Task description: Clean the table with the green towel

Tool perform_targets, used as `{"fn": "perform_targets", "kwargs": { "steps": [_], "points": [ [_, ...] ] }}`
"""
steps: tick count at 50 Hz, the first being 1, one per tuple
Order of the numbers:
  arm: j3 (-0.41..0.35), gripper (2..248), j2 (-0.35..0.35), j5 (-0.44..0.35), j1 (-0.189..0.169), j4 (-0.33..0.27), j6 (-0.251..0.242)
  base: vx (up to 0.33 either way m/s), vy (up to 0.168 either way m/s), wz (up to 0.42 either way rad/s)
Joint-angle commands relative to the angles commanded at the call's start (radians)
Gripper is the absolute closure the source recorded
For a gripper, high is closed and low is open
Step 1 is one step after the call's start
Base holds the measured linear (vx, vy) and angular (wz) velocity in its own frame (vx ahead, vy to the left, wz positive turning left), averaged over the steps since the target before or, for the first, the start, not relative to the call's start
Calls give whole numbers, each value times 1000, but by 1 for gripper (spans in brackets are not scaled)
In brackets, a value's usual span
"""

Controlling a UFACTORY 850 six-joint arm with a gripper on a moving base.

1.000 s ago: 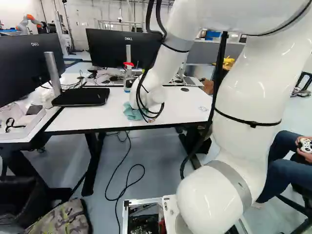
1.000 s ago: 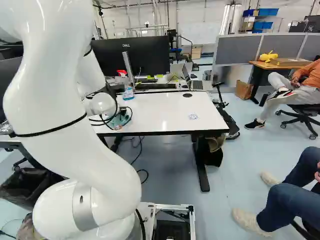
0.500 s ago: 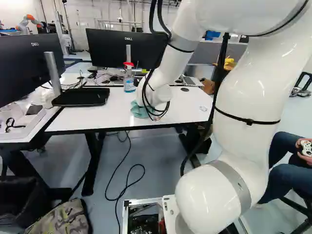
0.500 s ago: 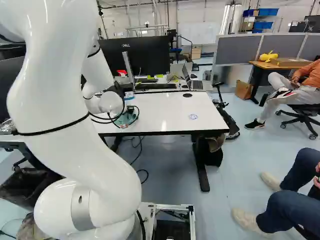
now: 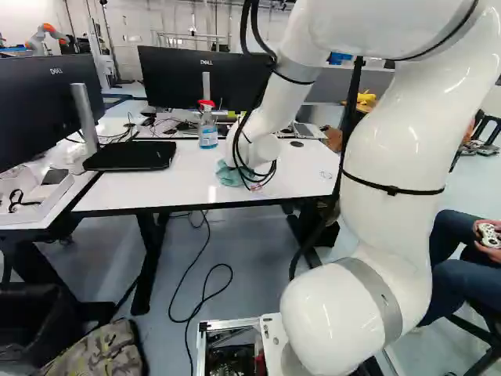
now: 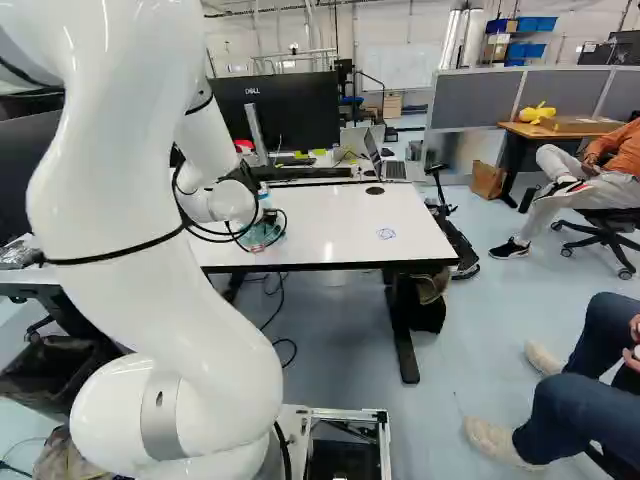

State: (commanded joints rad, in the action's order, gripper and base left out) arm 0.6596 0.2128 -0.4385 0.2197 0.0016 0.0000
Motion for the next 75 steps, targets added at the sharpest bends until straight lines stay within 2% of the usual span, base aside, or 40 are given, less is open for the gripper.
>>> {"fn": "perform_targets", "kwargs": {
  "steps": [16, 36, 75],
  "points": [
    [3, 193, -34, 35, 24, 2, 0, 0, 0, 0],
    [29, 193, -59, 186, 53, 25, 0, 0, 0, 0],
    [21, 193, -167, 447, 117, 44, 0, 0, 0, 0]
  ]
}}
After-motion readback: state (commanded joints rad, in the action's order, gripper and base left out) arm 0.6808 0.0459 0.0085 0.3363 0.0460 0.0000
